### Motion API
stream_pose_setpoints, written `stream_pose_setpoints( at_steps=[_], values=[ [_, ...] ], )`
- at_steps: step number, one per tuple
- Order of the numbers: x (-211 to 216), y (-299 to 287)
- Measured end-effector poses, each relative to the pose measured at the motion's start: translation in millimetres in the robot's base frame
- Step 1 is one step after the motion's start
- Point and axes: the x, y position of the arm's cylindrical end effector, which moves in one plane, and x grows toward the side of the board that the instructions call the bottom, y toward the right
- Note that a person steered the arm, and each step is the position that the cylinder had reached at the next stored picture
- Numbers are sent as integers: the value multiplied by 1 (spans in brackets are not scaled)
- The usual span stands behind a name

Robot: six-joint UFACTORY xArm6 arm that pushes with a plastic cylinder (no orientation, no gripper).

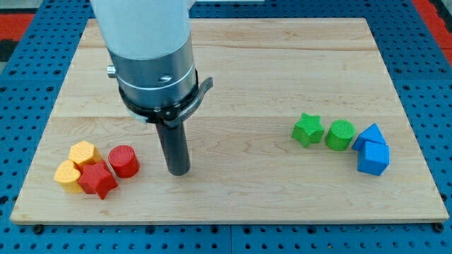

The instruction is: Move your arm towards the blue triangle

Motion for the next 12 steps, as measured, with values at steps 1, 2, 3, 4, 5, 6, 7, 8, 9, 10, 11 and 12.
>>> stream_pose_setpoints(
  at_steps=[1, 2, 3, 4, 5, 6, 7, 8, 9, 10, 11, 12],
  values=[
    [-1, -20],
    [-2, -37],
    [-3, -54],
    [-3, -65],
    [2, -16],
    [20, 84],
    [49, 189],
    [59, 288],
    [53, 360],
    [11, 373],
    [-25, 361],
    [-41, 337]
  ],
)
